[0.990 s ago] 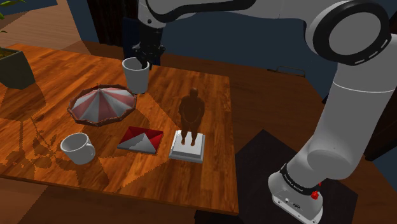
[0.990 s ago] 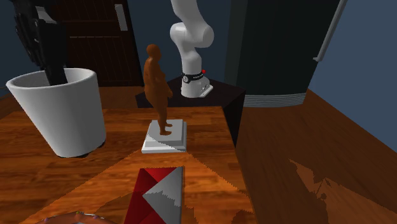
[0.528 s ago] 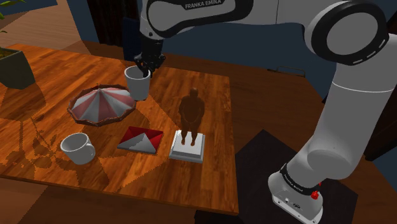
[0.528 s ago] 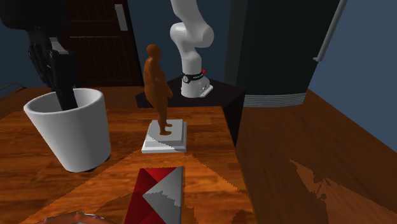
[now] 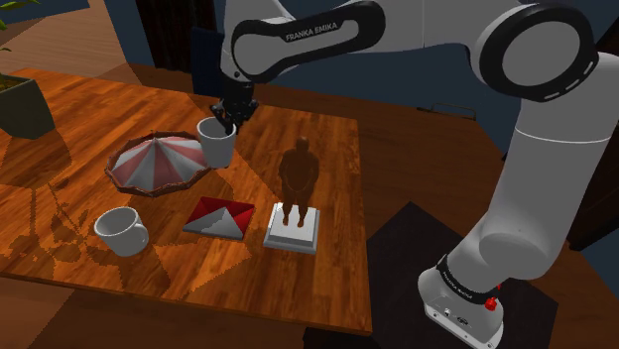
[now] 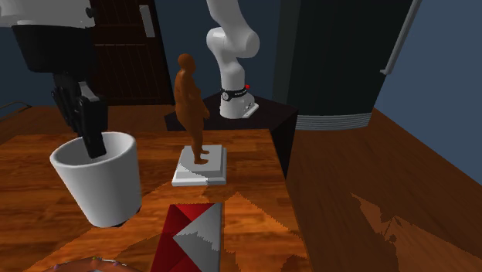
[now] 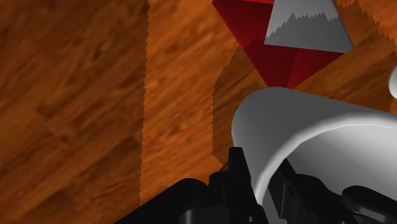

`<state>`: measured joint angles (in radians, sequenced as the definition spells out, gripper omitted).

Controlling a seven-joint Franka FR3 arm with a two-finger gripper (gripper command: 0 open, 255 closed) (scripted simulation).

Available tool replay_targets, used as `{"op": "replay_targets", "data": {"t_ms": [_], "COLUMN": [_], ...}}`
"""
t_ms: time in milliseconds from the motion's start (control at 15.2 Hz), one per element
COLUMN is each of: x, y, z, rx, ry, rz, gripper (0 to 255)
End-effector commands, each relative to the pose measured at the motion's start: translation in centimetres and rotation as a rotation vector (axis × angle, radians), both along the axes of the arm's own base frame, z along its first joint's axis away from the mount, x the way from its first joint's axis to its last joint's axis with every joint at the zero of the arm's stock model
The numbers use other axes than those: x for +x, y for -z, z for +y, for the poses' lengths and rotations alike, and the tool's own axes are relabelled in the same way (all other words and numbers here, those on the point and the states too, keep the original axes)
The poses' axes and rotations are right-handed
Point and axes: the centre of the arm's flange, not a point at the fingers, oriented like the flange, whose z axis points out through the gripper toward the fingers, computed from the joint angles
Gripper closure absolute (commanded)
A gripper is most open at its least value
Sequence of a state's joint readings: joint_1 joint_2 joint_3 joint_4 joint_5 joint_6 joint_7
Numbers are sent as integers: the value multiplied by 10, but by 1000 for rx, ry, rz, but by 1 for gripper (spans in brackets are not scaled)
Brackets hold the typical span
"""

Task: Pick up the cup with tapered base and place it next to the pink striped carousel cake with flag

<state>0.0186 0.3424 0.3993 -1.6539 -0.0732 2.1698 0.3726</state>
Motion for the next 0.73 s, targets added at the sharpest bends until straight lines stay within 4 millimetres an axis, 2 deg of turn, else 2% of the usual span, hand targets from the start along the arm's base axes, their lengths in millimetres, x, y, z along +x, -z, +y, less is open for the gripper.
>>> {"op": "replay_targets", "data": {"t_ms": [0, 660], "x": [0, 0], "y": [10, 63], "z": [0, 0], "rx": [0, 0], "ry": [0, 0], "rz": [-1, -1], "gripper": [255, 255]}}
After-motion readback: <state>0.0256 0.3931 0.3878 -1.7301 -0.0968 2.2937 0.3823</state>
